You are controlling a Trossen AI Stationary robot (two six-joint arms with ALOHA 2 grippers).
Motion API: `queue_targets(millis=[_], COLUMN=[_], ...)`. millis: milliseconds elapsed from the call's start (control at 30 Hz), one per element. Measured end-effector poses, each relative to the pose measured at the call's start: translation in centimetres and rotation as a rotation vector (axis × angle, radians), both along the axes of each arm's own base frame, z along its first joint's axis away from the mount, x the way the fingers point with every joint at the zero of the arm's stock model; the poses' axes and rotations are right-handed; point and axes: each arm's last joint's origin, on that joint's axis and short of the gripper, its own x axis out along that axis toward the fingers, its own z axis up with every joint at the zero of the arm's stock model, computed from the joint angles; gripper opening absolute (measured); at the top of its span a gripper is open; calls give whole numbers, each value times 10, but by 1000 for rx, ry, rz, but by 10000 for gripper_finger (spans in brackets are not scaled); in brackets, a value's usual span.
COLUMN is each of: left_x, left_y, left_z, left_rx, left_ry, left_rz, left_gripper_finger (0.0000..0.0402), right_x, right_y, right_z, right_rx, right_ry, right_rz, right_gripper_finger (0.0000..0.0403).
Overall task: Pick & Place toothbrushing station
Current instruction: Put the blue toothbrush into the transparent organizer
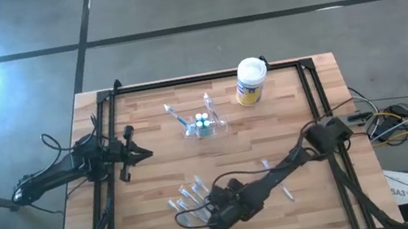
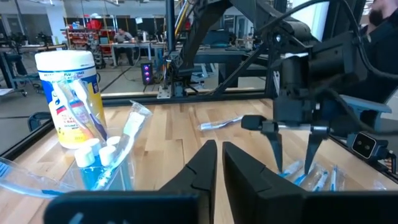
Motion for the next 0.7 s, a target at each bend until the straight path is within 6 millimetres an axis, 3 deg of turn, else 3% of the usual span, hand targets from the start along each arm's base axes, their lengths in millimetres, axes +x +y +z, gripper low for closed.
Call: queue_targets(millis=[333,700], left_x=[0,0], left_y=[0,0], left_z=[-1,-1], left_rx=[-1,-32], left_ry=[6,15], left_rz=[-2,-1], left_gripper_finger=[29,37], right_x=[2,10], right_y=[-7,-3], right_z=[-7,34], right_rx=[-93,-205], right_ry=[113,111], right_rz=[-5,119], right_gripper_finger=[194,194])
